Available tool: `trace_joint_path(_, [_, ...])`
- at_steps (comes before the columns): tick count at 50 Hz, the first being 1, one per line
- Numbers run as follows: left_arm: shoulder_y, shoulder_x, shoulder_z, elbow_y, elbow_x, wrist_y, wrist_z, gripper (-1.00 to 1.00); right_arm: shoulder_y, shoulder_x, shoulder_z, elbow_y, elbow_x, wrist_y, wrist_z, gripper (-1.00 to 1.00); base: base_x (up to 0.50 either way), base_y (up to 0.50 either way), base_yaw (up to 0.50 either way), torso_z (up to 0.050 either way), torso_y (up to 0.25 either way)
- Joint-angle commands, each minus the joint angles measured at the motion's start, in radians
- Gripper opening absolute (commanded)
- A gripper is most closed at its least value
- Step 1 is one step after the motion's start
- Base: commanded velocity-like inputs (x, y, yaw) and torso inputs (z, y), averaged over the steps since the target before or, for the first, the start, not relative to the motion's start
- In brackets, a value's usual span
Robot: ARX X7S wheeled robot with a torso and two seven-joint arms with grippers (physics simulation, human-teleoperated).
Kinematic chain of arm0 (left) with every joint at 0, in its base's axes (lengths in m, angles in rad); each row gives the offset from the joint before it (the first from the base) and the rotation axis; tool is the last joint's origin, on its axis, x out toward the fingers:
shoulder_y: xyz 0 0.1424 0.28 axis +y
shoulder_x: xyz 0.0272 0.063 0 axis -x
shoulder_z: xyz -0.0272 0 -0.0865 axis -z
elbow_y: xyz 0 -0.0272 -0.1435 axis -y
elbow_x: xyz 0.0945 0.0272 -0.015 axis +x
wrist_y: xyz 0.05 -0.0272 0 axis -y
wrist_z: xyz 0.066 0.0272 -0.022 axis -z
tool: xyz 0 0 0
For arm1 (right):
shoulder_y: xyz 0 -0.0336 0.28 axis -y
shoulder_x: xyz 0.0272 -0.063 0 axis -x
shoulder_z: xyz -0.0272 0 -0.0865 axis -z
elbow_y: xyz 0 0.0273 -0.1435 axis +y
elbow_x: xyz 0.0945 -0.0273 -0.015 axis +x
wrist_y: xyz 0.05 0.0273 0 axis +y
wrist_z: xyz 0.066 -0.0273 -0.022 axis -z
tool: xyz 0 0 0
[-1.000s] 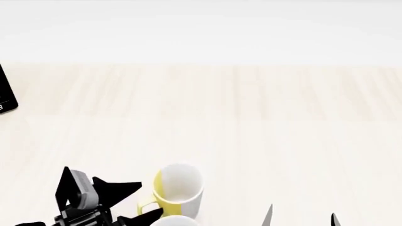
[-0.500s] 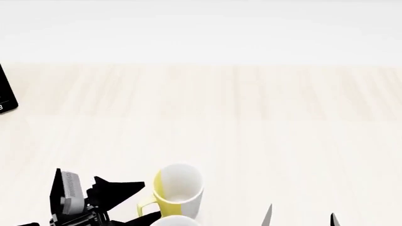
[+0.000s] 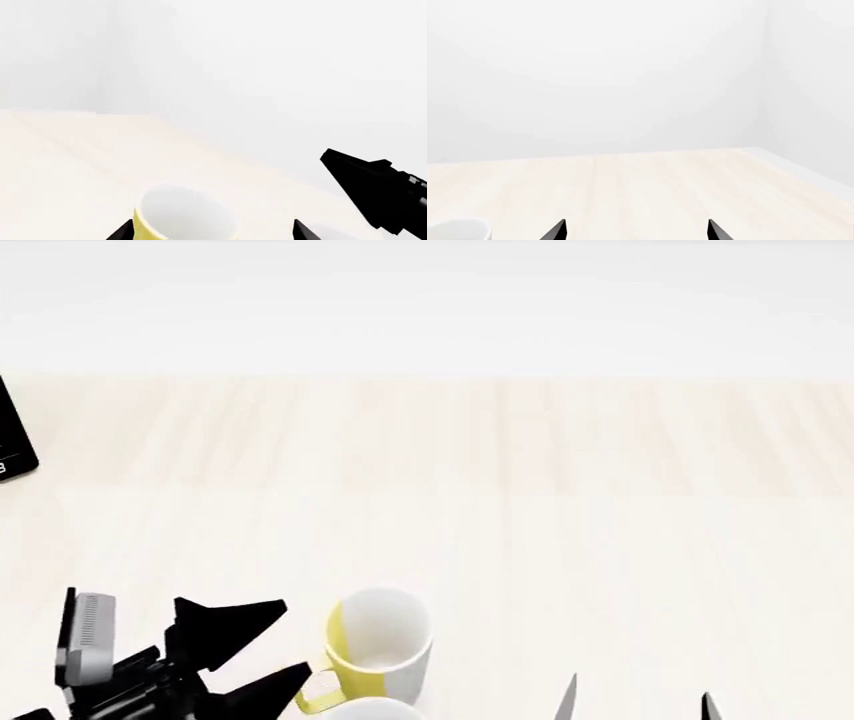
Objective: Put the yellow and white mug to the front of the white mug.
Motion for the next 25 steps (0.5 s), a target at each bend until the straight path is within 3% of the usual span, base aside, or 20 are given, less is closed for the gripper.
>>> trace_joint_path(1, [0.128,-0.004,-0.034,0.379,-0.119,-0.233,0.027,1.00,-0.007,0.006,-0.001,-0.013,0.002,-0.003,0.006,1.00,0.00,0.00,0.00,0.000,0.000])
trace_joint_path(25, [0.352,-0.025,-0.129,0.915,-0.339,-0.420,-0.040,1.00,-0.037,0.021,-0.001,-0.064,0.000,-0.017,0.023,1.00,0.00,0.00,0.00,0.000,0.000])
